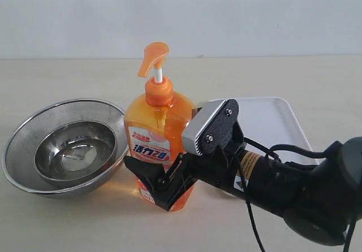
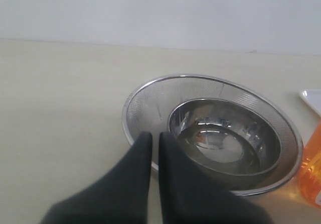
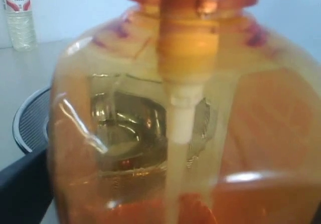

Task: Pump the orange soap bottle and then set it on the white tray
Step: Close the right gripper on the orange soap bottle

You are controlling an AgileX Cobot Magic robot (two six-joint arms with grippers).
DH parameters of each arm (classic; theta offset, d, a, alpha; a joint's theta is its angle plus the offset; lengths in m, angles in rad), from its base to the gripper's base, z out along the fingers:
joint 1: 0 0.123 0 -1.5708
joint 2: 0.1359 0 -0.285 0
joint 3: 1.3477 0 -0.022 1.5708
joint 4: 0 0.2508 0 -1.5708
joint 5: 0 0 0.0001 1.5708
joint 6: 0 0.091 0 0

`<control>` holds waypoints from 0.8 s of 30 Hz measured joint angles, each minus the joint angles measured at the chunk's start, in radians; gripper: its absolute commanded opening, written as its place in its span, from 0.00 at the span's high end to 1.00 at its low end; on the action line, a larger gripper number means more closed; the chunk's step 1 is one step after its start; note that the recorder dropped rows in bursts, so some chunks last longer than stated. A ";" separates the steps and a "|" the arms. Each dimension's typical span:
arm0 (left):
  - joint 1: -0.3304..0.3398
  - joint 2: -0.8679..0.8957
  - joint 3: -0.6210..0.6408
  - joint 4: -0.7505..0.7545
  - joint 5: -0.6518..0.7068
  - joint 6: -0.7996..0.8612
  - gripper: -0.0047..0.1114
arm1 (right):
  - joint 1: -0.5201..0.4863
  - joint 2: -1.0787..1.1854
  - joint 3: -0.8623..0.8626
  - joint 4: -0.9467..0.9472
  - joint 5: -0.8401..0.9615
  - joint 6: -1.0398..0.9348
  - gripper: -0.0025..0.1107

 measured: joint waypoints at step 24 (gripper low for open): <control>0.000 0.000 0.000 0.000 0.000 0.000 0.92 | 0.000 -0.031 -0.009 0.060 0.051 0.064 0.98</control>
